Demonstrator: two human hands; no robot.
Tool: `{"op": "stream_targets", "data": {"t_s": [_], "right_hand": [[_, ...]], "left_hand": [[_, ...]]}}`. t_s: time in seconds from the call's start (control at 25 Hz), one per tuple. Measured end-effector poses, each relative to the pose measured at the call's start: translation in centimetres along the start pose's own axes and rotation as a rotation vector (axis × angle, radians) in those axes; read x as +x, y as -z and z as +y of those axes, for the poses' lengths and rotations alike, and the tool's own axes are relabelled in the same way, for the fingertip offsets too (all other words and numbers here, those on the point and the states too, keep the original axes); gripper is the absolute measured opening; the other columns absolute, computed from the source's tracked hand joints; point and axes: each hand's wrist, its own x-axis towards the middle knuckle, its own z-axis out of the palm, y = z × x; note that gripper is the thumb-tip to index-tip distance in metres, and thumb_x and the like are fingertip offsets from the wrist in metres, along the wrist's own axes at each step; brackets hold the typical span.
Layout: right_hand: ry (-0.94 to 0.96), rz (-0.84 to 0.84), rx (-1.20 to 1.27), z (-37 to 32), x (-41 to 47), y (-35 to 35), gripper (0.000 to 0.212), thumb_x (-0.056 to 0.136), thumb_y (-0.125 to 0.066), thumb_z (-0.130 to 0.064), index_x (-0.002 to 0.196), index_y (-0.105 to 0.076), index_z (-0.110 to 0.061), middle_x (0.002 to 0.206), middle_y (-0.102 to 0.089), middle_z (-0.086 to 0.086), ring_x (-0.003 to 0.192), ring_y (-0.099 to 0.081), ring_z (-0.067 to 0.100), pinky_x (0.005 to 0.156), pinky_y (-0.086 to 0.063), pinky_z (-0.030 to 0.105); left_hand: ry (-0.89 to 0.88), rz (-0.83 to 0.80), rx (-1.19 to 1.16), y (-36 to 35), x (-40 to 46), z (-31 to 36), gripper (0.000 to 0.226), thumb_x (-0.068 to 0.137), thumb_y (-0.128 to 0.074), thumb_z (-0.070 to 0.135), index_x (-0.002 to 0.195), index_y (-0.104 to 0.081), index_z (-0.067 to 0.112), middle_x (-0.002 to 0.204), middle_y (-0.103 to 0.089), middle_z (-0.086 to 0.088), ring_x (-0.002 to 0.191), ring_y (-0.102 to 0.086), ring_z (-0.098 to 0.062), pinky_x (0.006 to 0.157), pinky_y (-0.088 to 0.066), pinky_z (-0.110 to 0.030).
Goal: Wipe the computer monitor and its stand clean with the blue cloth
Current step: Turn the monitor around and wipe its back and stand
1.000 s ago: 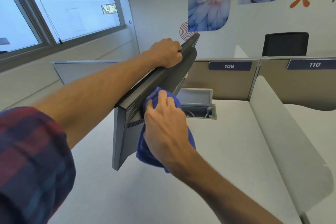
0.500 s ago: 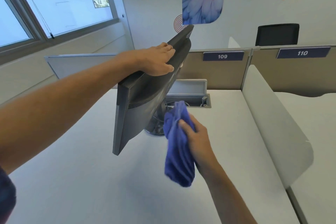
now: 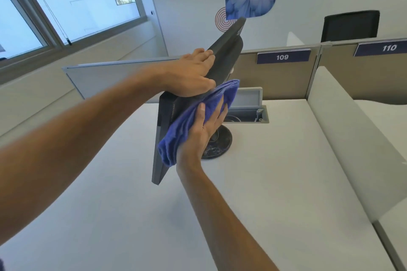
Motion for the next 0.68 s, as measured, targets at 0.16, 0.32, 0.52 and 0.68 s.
{"op": "stream_targets", "data": {"t_s": [0.16,0.32,0.52,0.68], "right_hand": [[-0.033,0.118,0.065,4.5,1.6,-0.9,0.064,0.087,-0.034,-0.065,0.146,-0.021,-0.044,0.155,-0.023,-0.017,0.142,-0.027,0.010,0.117,-0.027,0.045],[-0.347,0.082,0.122,10.6,2.0,0.5,0.090,0.069,-0.036,-0.090,0.144,-0.031,-0.041,0.145,-0.037,-0.018,0.137,-0.035,0.013,0.116,-0.027,0.046],[-0.452,0.112,0.185,10.5,3.1,3.2,0.056,0.092,-0.045,-0.055,0.141,-0.042,-0.027,0.139,-0.051,-0.002,0.121,-0.050,0.019,0.110,-0.036,0.039],[-0.143,0.169,0.201,3.5,2.1,3.0,0.071,0.072,-0.047,-0.065,0.131,-0.046,-0.026,0.127,-0.054,-0.001,0.115,-0.054,0.018,0.100,-0.044,0.033]], "left_hand": [[0.003,0.005,0.000,-0.2,-0.4,-0.5,0.066,0.101,-0.033,0.034,0.152,0.005,0.015,0.161,0.013,0.002,0.146,0.016,-0.012,0.115,0.007,-0.029],[-0.044,0.000,-0.007,-0.5,-0.9,-1.4,0.067,0.100,-0.033,0.033,0.152,0.006,0.016,0.160,0.014,0.003,0.145,0.017,-0.010,0.115,0.009,-0.029],[-0.069,-0.009,-0.025,-0.7,-1.1,-1.8,0.072,0.093,-0.027,0.040,0.153,0.006,0.017,0.160,0.014,0.005,0.144,0.017,-0.006,0.111,0.011,-0.024],[-0.070,0.016,-0.055,-0.6,-0.8,-1.8,0.060,0.102,-0.027,0.028,0.153,0.003,0.016,0.161,0.012,0.005,0.144,0.015,-0.005,0.112,0.010,-0.023]]}}
